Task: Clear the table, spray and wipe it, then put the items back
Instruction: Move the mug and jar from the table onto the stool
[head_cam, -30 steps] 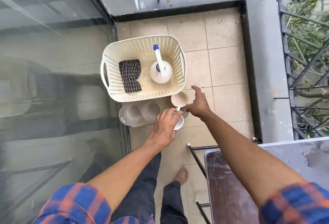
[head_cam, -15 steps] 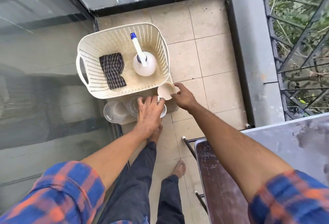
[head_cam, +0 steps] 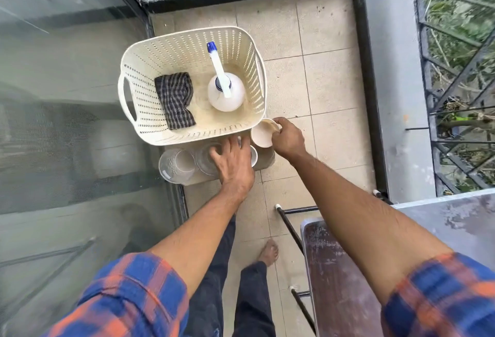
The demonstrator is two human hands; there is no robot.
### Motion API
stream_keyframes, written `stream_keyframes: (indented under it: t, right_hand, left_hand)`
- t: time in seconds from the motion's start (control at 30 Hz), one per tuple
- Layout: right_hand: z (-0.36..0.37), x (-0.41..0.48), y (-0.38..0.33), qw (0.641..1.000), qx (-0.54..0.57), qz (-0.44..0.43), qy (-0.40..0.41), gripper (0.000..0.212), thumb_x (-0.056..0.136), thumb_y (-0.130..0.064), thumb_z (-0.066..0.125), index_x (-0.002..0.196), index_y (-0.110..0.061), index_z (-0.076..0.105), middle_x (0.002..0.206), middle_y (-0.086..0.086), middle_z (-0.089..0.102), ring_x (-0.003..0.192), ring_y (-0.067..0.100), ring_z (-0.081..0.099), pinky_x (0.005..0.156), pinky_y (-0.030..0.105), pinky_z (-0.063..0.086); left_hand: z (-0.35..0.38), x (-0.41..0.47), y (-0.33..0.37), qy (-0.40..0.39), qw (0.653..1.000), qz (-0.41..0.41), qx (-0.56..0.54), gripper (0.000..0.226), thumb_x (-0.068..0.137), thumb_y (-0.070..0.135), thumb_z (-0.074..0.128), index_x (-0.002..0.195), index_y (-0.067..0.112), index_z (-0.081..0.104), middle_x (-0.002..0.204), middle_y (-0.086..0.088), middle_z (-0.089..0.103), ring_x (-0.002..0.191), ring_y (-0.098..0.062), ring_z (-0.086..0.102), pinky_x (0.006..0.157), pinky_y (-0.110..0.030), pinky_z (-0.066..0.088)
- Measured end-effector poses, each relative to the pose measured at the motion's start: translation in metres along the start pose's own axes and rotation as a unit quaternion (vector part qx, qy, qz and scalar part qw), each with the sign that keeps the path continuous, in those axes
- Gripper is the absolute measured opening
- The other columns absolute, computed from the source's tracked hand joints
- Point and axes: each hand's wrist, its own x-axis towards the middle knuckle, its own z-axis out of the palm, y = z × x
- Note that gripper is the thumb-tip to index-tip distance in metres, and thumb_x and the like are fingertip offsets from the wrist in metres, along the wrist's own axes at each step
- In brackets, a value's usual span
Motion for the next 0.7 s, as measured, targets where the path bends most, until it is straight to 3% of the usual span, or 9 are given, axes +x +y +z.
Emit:
stream_keyframes:
  t: [0.2, 0.37, 0.47, 0.7]
  right_hand:
    - [0.004, -0.004, 0.003, 0.999, 0.021, 0.006, -0.022, 0.048, 0.088, -0.018, 0.055, 0.136, -0.023, 0.057, 0.121, 0.01, 0.07, 0.111, 0.032, 0.064, 0.097, 0.042, 0.051]
    - [0.01, -0.007, 0.004, 0.999, 0.036, 0.002, -0.018, 0.049, 0.089, -0.024, 0.062, 0.138, -0.021, 0.056, 0.126, 0.009, 0.069, 0.114, 0.031, 0.063, 0.1, 0.044, 0.05]
    - [0.01, -0.009, 0.004, 0.999, 0.035, -0.001, -0.023, 0.048, 0.09, -0.029, 0.063, 0.136, -0.018, 0.06, 0.129, 0.009, 0.068, 0.117, 0.03, 0.063, 0.101, 0.044, 0.05]
    - [0.006, -0.014, 0.007, 0.998, 0.04, -0.005, -0.045, 0.061, 0.078, -0.046, 0.056, 0.135, -0.025, 0.064, 0.125, 0.007, 0.07, 0.114, 0.028, 0.064, 0.099, 0.046, 0.052]
  left_hand:
    - [0.001, 0.0, -0.001, 0.011, 1.0, -0.004, -0.018, 0.095, 0.053, 0.015, 0.088, 0.136, 0.027, 0.044, 0.126, -0.003, 0.049, 0.119, -0.024, 0.043, 0.092, -0.048, 0.035]
    - [-0.005, -0.002, -0.012, 0.005, 1.0, 0.029, 0.008, 0.085, 0.058, 0.021, 0.088, 0.133, 0.026, 0.049, 0.129, -0.003, 0.05, 0.119, -0.024, 0.045, 0.093, -0.047, 0.035]
    - [-0.006, -0.003, -0.016, 0.021, 0.999, 0.035, 0.005, 0.078, 0.061, 0.015, 0.084, 0.131, 0.025, 0.052, 0.126, -0.002, 0.05, 0.115, -0.022, 0.046, 0.092, -0.046, 0.035]
    - [-0.007, -0.003, -0.014, 0.039, 0.998, 0.044, -0.003, 0.087, 0.056, 0.021, 0.088, 0.133, 0.028, 0.049, 0.128, 0.0, 0.048, 0.117, -0.022, 0.044, 0.088, -0.046, 0.036]
